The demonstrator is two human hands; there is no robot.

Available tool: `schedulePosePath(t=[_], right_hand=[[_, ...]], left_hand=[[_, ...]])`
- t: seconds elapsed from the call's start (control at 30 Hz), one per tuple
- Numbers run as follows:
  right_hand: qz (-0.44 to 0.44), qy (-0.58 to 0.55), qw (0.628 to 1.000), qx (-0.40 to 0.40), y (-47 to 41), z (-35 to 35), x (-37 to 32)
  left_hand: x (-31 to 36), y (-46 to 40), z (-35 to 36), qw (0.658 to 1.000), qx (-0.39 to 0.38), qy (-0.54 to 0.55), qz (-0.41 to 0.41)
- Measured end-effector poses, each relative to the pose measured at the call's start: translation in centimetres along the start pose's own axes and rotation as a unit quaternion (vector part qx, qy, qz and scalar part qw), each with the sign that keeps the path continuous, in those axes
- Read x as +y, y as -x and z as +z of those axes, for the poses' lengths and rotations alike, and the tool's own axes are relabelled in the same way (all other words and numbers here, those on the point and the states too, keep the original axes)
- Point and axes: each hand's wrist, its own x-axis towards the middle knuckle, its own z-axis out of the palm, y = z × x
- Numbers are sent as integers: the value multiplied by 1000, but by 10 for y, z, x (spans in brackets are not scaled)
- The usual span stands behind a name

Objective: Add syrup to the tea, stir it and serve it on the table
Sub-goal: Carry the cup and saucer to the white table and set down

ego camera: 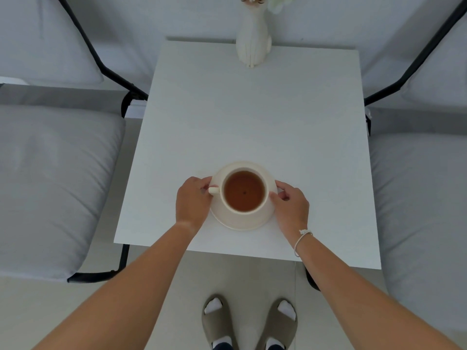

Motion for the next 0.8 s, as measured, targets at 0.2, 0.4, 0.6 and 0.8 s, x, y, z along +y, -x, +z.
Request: schedulePosePath(t=[0.2, 0.4, 0.6, 0.8], right_hand=[[-10, 4, 1000, -2, 1, -1, 2], [-19, -4, 1000, 17, 4, 1, 3], [-33, -5, 999, 30, 5, 3, 7], [-34, -22, 998, 48, 6, 2, 11]], left_hand=[[-14, -1, -4, 994, 24, -90, 62], [-33, -5, -13, 969, 55, -209, 123], [-55, -5, -11, 949, 14, -280, 145], [-66, -4, -6, 943, 25, -294, 153]])
